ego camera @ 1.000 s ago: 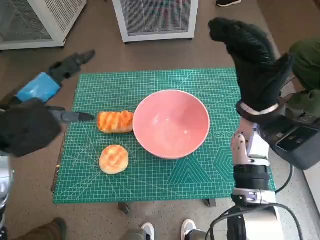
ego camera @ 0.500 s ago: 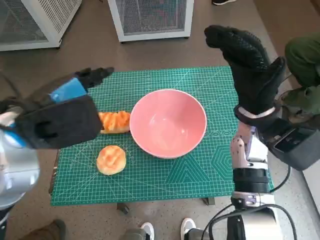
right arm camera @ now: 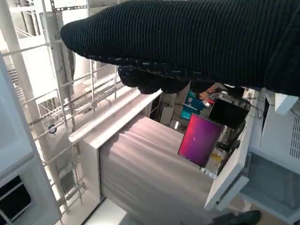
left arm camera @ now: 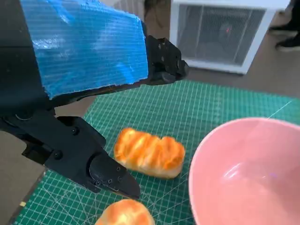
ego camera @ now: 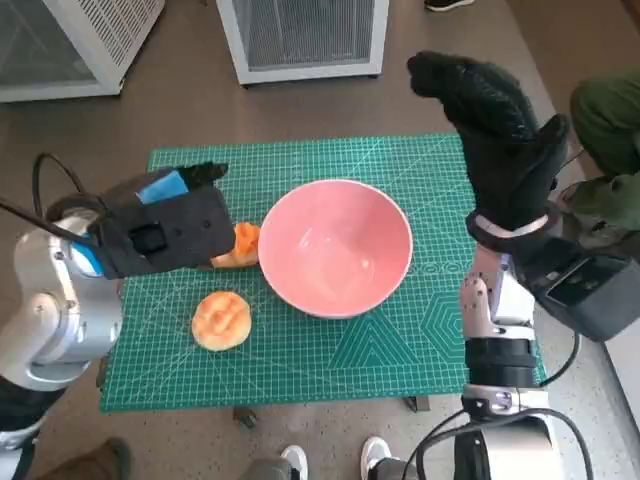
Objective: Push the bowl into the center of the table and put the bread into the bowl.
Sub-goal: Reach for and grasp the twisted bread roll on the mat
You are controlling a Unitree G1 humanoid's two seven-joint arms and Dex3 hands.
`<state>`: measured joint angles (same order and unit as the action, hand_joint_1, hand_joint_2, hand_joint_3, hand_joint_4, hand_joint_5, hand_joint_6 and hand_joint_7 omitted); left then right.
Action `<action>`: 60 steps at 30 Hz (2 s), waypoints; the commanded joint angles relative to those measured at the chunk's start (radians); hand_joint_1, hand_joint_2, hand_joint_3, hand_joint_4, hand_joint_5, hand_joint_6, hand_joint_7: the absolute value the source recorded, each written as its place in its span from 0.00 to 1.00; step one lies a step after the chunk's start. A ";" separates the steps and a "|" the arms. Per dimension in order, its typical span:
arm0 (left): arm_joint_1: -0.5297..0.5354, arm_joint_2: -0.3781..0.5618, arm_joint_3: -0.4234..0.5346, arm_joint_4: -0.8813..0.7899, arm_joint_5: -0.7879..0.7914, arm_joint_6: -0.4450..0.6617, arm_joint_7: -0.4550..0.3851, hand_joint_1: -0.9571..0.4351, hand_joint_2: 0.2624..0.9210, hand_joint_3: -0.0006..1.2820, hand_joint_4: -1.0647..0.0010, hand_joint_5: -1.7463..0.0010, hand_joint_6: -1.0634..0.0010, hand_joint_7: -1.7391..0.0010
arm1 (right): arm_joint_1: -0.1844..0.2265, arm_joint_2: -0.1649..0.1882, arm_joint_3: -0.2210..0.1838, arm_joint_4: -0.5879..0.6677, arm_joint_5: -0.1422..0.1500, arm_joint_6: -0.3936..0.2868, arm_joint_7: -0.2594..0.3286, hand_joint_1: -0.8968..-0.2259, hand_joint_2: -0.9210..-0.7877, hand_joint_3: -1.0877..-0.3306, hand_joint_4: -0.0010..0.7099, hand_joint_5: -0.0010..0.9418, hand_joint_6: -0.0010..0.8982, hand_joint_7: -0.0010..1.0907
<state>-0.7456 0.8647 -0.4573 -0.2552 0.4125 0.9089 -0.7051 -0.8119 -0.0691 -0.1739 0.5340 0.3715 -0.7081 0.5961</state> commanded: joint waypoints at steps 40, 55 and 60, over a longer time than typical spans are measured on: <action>-0.040 -0.253 -0.061 0.576 0.177 -0.274 0.082 0.52 0.66 0.00 0.66 0.96 0.63 0.98 | 0.054 -0.011 -0.004 -0.073 0.025 0.066 -0.015 0.34 0.00 0.52 0.41 0.00 0.30 0.31; -0.043 -0.321 -0.045 0.730 0.188 -0.328 0.188 0.65 0.73 0.01 0.58 0.63 0.55 0.99 | 0.057 -0.019 -0.006 -0.082 0.043 0.069 0.007 0.34 0.00 0.52 0.40 0.00 0.28 0.31; -0.051 -0.339 -0.048 0.795 0.199 -0.359 0.234 0.68 0.77 0.01 0.59 0.40 0.50 0.99 | 0.061 -0.020 -0.006 -0.092 0.049 0.073 0.013 0.35 0.00 0.52 0.40 0.00 0.28 0.32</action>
<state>-0.7943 0.5411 -0.5070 0.5004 0.5987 0.5644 -0.4838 -0.7723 -0.0794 -0.1786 0.4470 0.4081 -0.6475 0.5979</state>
